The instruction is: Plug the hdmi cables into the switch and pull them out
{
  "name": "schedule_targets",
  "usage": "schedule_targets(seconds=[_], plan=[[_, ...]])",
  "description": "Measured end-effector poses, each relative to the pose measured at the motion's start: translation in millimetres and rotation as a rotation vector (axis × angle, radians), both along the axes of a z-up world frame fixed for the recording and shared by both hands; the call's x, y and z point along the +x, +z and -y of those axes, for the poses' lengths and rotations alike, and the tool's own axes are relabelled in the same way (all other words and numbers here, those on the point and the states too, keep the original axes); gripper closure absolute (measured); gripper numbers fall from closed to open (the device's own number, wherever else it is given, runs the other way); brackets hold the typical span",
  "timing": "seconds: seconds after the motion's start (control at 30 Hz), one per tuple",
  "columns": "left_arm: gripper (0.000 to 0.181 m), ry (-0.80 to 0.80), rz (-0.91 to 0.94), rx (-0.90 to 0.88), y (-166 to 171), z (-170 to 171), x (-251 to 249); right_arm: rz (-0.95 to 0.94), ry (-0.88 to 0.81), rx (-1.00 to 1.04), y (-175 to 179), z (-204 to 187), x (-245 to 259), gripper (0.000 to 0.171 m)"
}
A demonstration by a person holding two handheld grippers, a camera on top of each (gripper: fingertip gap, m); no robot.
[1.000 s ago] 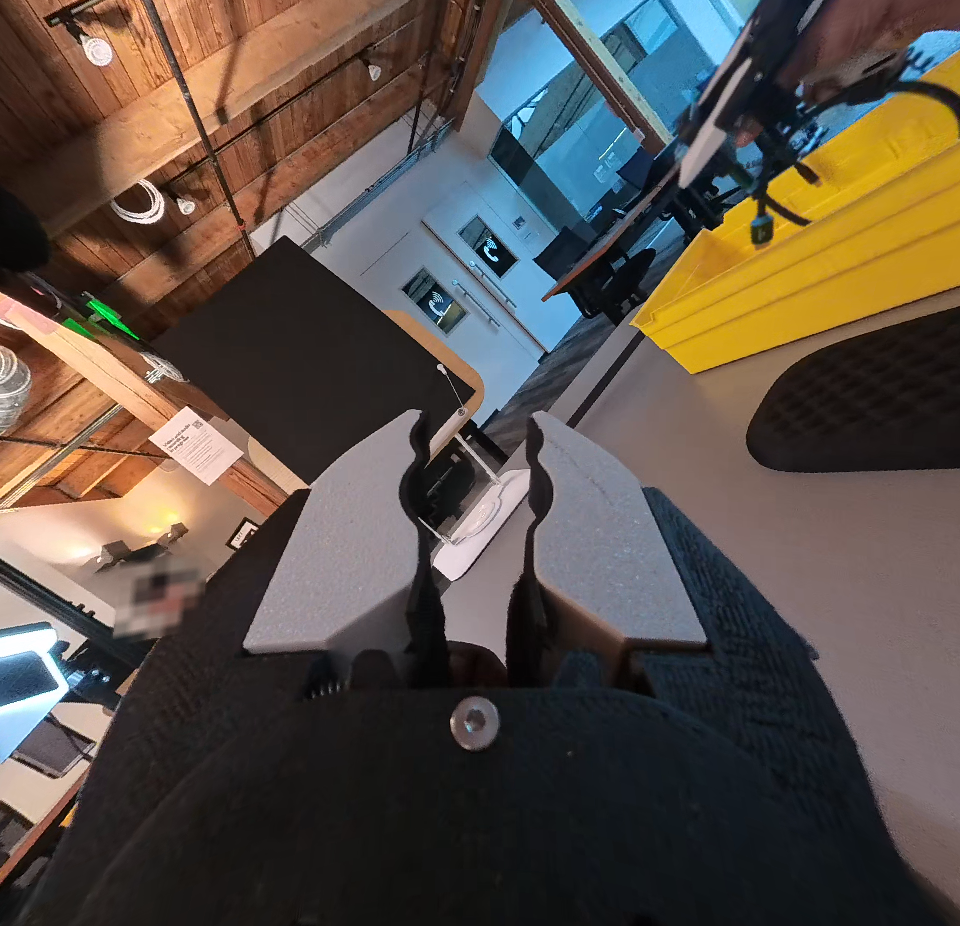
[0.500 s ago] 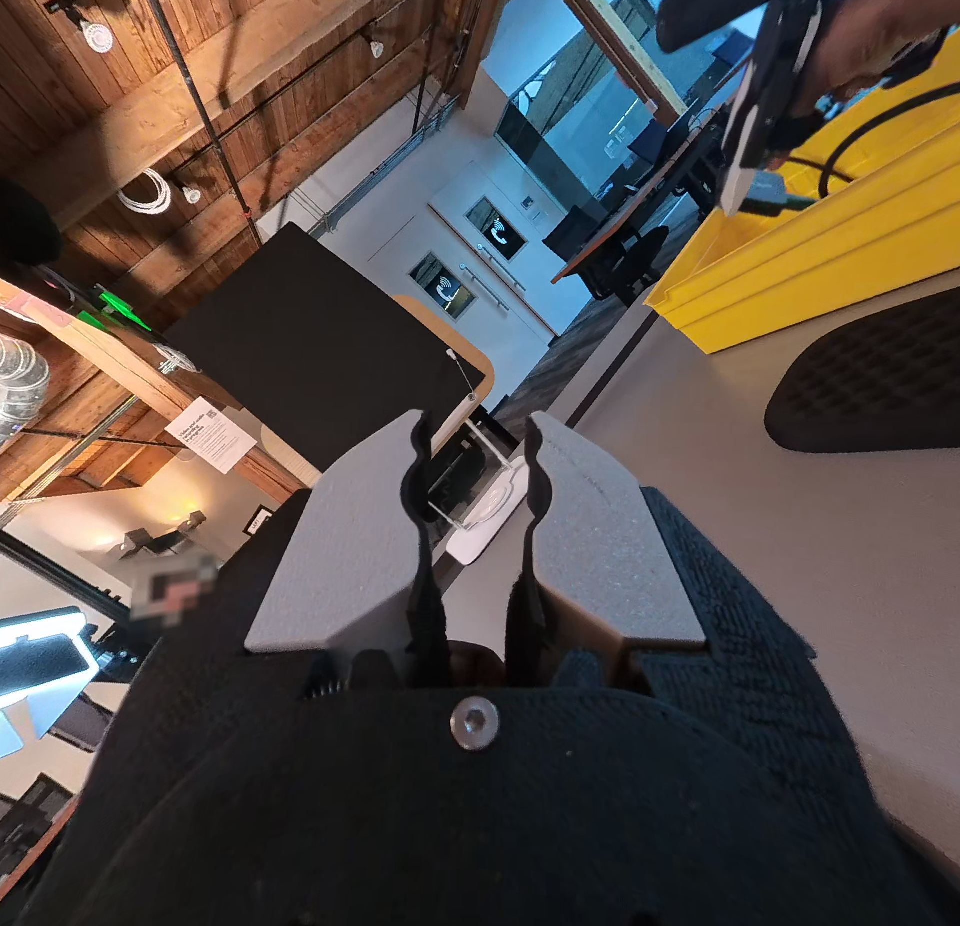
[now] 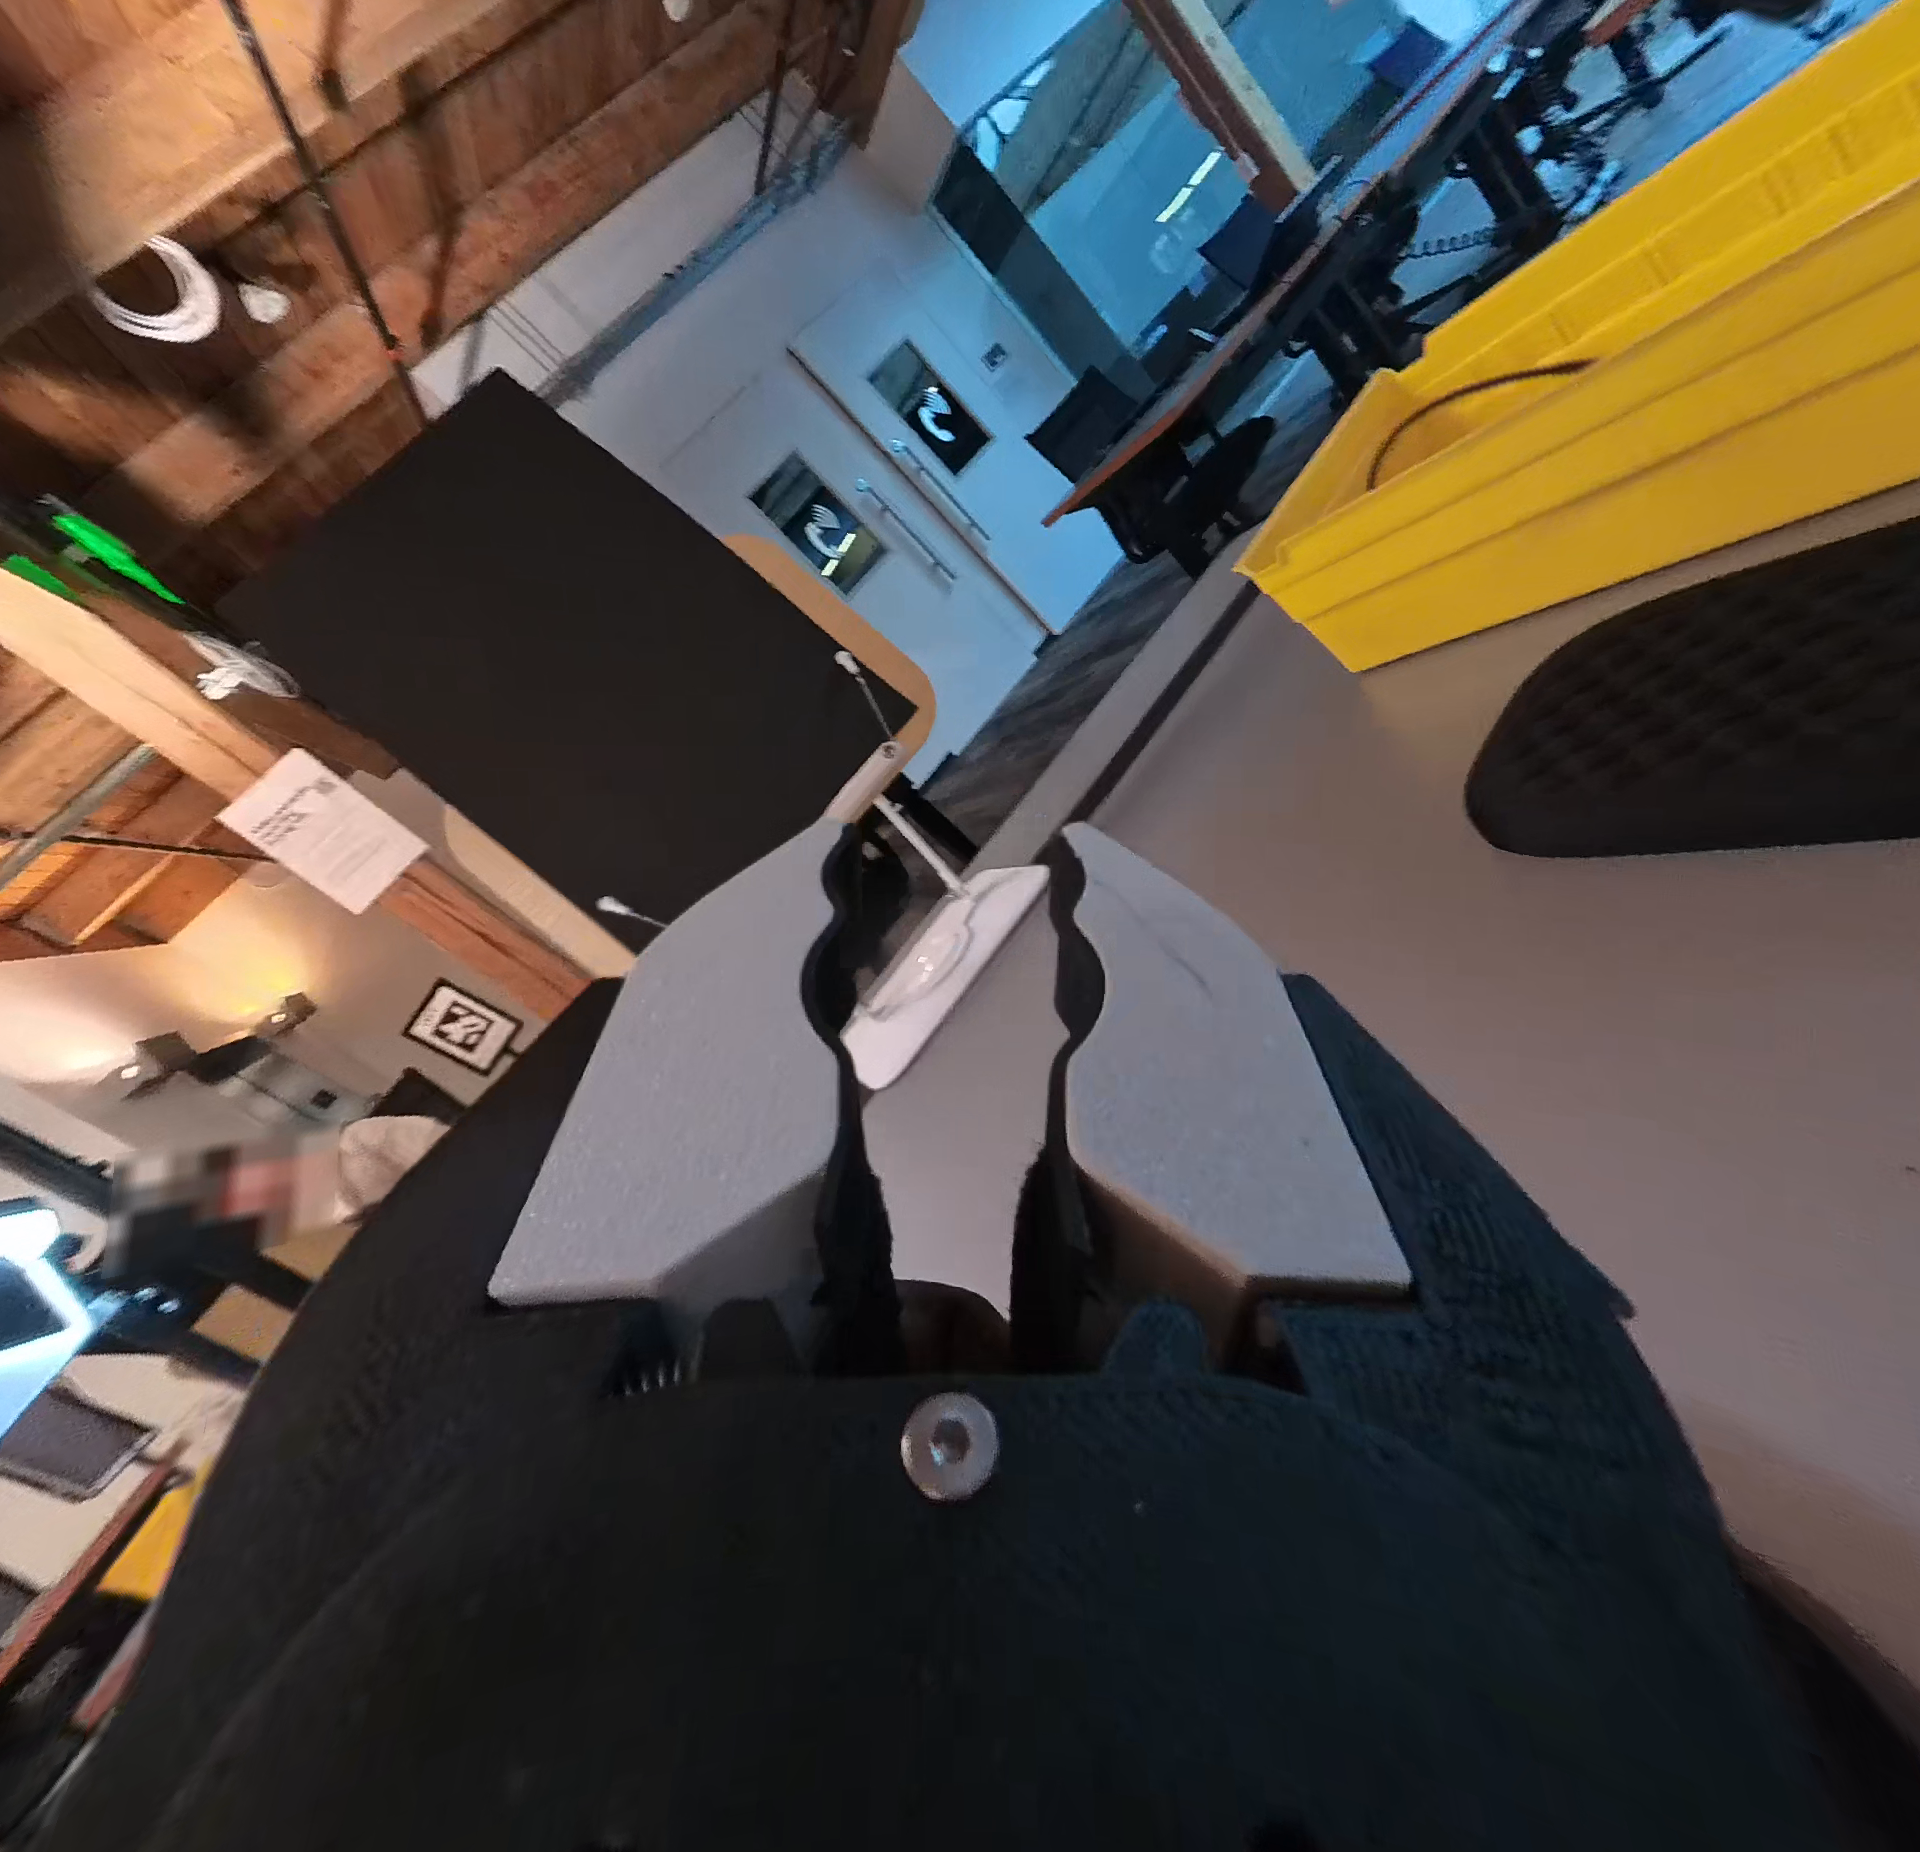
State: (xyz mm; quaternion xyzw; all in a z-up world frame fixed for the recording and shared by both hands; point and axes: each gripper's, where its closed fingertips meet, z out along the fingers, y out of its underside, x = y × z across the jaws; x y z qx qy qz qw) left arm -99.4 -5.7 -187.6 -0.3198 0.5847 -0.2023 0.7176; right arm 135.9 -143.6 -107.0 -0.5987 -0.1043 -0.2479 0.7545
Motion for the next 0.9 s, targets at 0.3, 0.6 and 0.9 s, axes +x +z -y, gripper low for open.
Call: schedule_targets(seconds=[0.3, 0.6, 0.9], plan=[[0.146, -0.005, -0.106, -0.091, -17, -1, 4, 0.009, 0.226, 0.187, -71, -37, -82, 0.107], [0.145, 0.445, 0.047, -0.364, 4, -118, -106, -0.022, 0.251, -0.127, -157, -91, -88, 0.105], [0.144, 0.563, -0.290, -0.243, -26, -193, -138, 0.048, 0.255, -0.213, -170, -98, -96, 0.108]])
